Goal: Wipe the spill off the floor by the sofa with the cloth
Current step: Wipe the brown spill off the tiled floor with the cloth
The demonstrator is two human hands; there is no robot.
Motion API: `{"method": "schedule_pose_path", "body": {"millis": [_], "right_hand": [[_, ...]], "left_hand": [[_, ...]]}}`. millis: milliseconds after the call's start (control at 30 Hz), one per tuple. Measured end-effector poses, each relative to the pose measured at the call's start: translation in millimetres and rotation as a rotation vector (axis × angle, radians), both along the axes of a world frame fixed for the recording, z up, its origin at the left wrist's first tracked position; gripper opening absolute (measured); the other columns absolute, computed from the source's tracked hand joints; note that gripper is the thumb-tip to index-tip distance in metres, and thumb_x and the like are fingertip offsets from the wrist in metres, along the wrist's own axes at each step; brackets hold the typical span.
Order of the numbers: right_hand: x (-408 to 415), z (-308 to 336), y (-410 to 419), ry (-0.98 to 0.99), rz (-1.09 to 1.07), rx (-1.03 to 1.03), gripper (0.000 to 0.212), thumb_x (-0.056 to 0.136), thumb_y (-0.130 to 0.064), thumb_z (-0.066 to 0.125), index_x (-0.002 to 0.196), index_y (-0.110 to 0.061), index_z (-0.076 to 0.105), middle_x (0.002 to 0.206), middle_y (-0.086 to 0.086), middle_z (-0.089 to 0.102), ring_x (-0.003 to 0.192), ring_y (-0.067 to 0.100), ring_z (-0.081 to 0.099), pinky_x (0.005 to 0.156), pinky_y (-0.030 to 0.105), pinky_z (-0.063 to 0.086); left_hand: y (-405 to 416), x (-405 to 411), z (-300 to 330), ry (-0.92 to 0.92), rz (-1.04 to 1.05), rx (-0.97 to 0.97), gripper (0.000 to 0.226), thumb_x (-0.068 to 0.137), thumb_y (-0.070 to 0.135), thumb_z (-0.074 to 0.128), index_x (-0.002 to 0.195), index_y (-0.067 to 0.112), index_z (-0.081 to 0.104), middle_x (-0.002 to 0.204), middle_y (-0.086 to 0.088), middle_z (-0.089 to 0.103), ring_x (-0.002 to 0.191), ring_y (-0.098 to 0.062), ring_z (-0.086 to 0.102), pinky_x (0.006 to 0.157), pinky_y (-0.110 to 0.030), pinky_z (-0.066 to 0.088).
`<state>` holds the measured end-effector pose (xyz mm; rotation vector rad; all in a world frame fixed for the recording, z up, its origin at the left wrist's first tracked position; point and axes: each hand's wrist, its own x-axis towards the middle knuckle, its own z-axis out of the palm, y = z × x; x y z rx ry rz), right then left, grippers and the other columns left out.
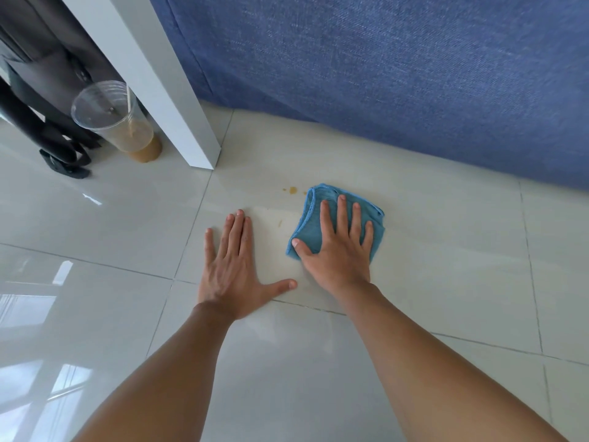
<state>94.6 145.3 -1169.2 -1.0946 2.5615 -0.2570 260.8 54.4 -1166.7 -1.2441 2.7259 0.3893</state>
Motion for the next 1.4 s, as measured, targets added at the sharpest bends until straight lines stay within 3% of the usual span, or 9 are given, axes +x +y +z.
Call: {"method": "schedule_pose_path", "body": {"millis": [333,1267,1400], "right_hand": [[-11,1,-10,0.008,0.16,0.072,0.092,0.094,-0.074,0.03,0.163,-0.027,-0.007,0.17,0.003,-0.023,0.155,0.03,-0.024,0.124,0.054,-0.012],[-19,1,-46,0.008,0.261,0.106,0.094,0.093,-0.077,0.03,0.162,-0.028,-0.01,0.169,0.002,-0.026,0.154,0.029,-0.026,0.124,0.054,-0.013],[-26,3,-50,0.025,0.272,0.013,0.098,0.087,-0.078,0.041,0.163,-0.03,0.001,0.171,0.0,-0.019,0.157,0.027,-0.015,0.125,0.054,-0.002]], "left_hand": [[-1,-1,-1,0.002,-0.005,0.008,0.145,0.06,0.103,0.035,0.161,0.004,-0.001,0.171,-0.008,-0.006,0.157,-0.019,-0.013,0.126,-0.055,0.001],[-3,0,-2,0.003,-0.009,0.017,0.143,0.06,0.104,0.029,0.161,0.007,-0.002,0.17,-0.006,-0.01,0.155,-0.018,-0.018,0.126,-0.055,0.0],[-4,-1,-1,0.006,-0.008,0.027,0.143,0.06,0.103,0.032,0.161,0.007,-0.002,0.17,-0.006,-0.01,0.155,-0.018,-0.019,0.126,-0.054,-0.001]]}}
